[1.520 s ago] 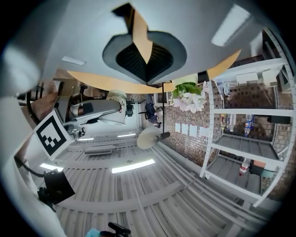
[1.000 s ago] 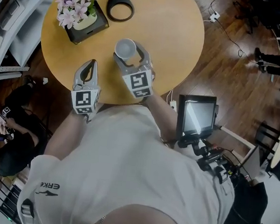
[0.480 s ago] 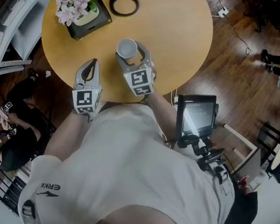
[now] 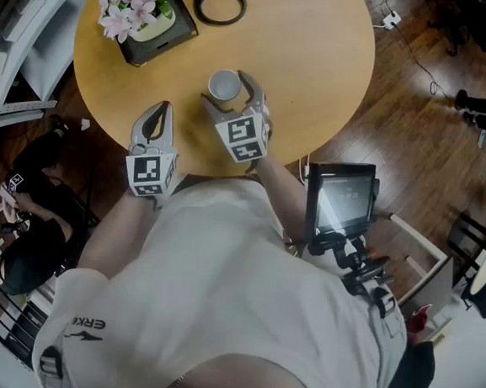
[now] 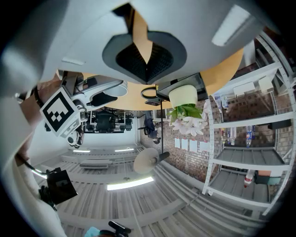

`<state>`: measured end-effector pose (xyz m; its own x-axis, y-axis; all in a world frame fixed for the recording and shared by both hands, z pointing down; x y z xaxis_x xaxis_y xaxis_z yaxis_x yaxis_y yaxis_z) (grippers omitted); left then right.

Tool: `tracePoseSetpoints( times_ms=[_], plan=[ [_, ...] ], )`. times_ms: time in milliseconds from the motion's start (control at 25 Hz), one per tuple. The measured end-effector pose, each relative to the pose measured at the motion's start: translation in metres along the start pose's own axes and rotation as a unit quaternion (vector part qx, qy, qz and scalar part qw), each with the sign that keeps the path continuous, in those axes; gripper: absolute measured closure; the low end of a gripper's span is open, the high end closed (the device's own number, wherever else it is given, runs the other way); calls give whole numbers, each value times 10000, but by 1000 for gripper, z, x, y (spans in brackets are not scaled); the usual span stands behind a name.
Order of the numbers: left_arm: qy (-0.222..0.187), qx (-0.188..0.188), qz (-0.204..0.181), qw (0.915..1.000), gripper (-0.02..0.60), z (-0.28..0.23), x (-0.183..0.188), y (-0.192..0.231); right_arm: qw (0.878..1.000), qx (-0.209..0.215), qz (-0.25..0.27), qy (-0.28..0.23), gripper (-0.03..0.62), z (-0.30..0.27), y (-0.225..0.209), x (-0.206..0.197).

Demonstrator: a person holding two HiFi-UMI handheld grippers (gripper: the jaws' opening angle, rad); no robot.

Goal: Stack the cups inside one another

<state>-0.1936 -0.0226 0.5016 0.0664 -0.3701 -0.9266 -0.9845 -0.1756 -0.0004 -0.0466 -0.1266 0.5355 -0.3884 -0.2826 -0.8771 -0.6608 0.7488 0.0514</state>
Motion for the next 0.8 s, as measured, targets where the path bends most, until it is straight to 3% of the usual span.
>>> tracePoseSetpoints(
  times_ms=[520, 800],
  plan=[
    [-158, -131, -46, 9998, 580, 4, 6, 0, 9995, -273, 60, -169, 163, 14, -3, 17],
    [-398, -346, -91, 9986, 580, 6, 10, -4, 9975, -546, -56, -442, 249, 45, 0, 28]
  ],
)
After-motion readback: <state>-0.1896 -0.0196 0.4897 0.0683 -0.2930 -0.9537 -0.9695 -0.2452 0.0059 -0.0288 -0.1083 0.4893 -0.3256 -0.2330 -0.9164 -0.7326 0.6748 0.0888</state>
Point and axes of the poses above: the fingertips, and each gripper's own axes: z backward along the fingers, y to its left, x out of its top, the point moved 7 cm from there along z, backward along the fingers, and after that the axes turned 6 degrees about -x, right-handed, at the moved point
